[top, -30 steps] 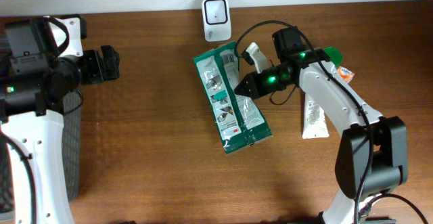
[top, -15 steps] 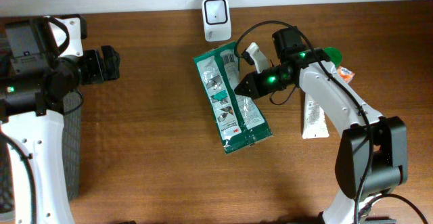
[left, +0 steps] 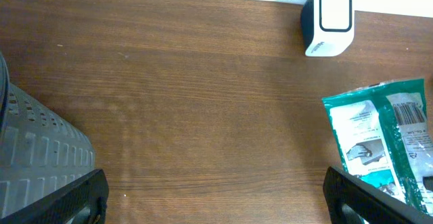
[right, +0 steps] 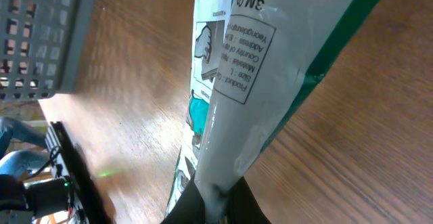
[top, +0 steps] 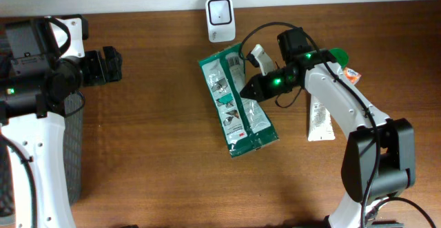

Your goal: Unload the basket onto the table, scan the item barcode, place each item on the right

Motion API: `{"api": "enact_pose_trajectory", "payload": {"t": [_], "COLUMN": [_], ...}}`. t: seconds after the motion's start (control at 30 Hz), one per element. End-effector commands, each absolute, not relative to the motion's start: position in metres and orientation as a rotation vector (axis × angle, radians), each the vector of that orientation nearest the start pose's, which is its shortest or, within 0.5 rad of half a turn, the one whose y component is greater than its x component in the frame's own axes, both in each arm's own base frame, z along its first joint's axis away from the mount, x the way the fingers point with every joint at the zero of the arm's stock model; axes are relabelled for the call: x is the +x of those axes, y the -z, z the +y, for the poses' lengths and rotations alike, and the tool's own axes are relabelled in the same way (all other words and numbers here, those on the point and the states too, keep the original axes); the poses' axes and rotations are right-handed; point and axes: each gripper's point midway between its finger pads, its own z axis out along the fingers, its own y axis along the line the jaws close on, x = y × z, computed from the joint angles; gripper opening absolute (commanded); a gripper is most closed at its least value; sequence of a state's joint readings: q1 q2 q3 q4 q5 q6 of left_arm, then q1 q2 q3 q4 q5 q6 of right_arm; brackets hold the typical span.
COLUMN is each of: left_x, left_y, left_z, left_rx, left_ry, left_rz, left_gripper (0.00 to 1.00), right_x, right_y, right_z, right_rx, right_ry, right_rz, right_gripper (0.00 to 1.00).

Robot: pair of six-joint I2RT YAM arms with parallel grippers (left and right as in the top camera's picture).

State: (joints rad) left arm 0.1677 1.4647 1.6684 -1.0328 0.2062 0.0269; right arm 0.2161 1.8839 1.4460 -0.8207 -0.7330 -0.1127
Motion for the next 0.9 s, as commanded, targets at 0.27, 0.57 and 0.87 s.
{"api": "enact_pose_trajectory", "payload": {"t": [0.27,0.57,0.87], "left_x": [0.383,0.383,0.383], "left_y": [-0.314,-0.314,-0.314], "left_z": [0.026,0.026,0.026], "left_rx": [-0.046,-0.046,-0.046], "left_ry": [0.164,0.164,0.164], "left_rz": [2.36,2.361,2.36], "left_gripper": [0.99,0.99,0.99], "right_x": [0.379,0.401,0.439], "right_y": [-0.134,-0.161,-0.255], "right_z": [0.192,0.183,0.205], "right_rx": [-0.605,-0.6,-0.696], "right_ry": [-0.985,-0.805,-0.569], "right_rz": [2.615,2.603,2.36], "right_gripper": [0.04,0.04,0.04]}}
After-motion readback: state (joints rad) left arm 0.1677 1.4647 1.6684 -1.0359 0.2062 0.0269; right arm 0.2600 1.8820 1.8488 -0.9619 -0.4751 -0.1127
